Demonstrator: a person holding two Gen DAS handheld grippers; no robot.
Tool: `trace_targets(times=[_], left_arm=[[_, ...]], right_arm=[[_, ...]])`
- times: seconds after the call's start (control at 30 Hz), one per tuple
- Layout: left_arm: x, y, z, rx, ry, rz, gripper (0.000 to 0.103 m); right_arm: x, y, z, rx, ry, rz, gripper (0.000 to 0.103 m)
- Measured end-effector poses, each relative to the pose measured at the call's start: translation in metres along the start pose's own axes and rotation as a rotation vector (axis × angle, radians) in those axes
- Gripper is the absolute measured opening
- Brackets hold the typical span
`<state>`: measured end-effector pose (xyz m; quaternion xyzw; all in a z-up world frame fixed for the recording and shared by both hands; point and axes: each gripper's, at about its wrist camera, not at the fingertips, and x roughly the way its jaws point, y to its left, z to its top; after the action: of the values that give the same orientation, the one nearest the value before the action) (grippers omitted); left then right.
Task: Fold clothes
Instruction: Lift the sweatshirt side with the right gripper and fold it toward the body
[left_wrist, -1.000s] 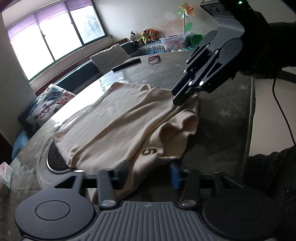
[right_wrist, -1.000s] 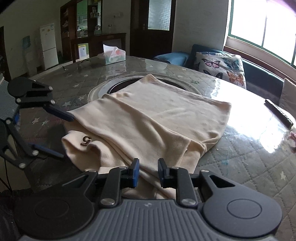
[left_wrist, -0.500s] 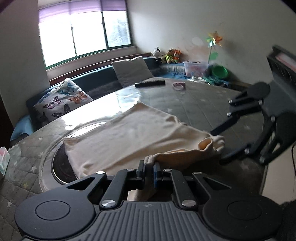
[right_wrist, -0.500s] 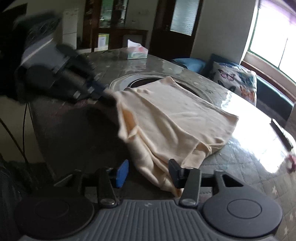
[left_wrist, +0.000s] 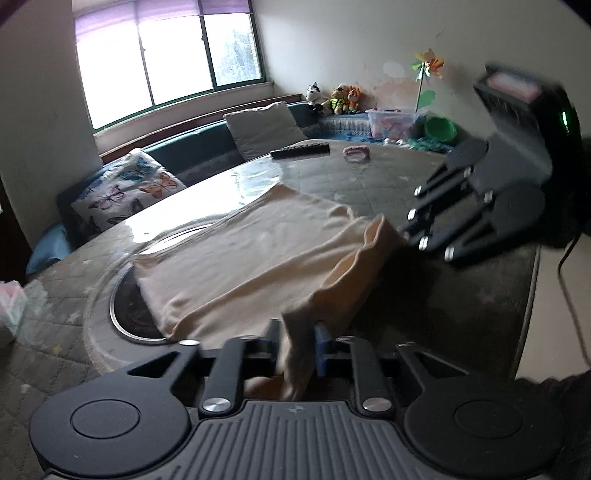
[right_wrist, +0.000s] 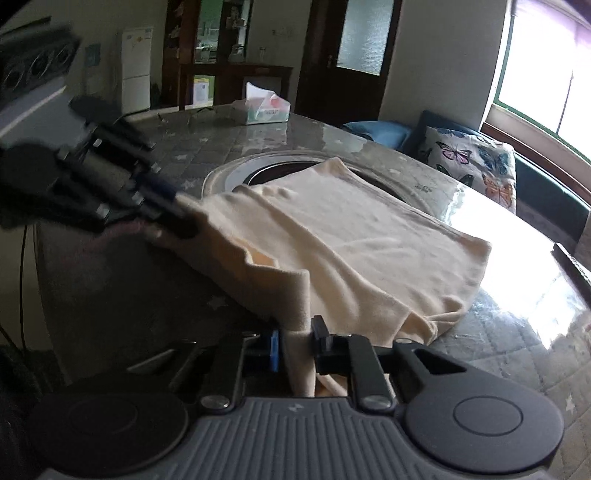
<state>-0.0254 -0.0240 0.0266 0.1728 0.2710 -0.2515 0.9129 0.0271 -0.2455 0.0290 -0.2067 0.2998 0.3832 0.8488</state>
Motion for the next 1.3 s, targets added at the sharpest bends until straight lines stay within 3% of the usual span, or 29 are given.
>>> trace_targets(times=[0.03,0.07,0.4,0.53,0.6,0.67,0.87,1.1,1.3], left_arm=[[-0.001,-0.002,-0.003,0.016,0.000,0.020,0.045],[-0.001,-0.003,-0.006,0.034,0.000,0.037,0.046],[0.017,-0.015,-0.024,0.202,0.023,0.148,0.046],[0.021,-0.013,-0.026,0.243,0.027,0.163,0.022],[0.016,-0.011,-0.025,0.231,0.019,0.147,0.012],[0.009,-0.008,-0.023,0.220,0.011,0.141,0.010],[-0.022,-0.010,-0.016,0.188,-0.031,0.105,0.008],[-0.081,-0.018,-0.005,0.111,-0.078,0.054,0.008],[-0.076,-0.005,0.013,0.067,-0.106,0.058,0.007]], right_arm=[[-0.002,-0.001,0.002,0.016,-0.004,0.002,0.012],[-0.003,-0.003,0.003,0.033,-0.007,0.002,0.012],[-0.015,-0.011,0.016,0.151,-0.052,0.000,0.011],[-0.017,-0.012,0.019,0.164,-0.070,-0.021,0.010],[-0.019,-0.012,0.019,0.170,-0.080,-0.027,0.010],[-0.021,-0.011,0.020,0.173,-0.091,-0.034,0.010],[-0.041,-0.005,0.020,0.165,-0.122,-0.032,0.009],[-0.097,0.022,0.016,0.124,-0.152,-0.005,0.009],[-0.113,0.023,0.028,0.104,-0.163,-0.010,0.009]])
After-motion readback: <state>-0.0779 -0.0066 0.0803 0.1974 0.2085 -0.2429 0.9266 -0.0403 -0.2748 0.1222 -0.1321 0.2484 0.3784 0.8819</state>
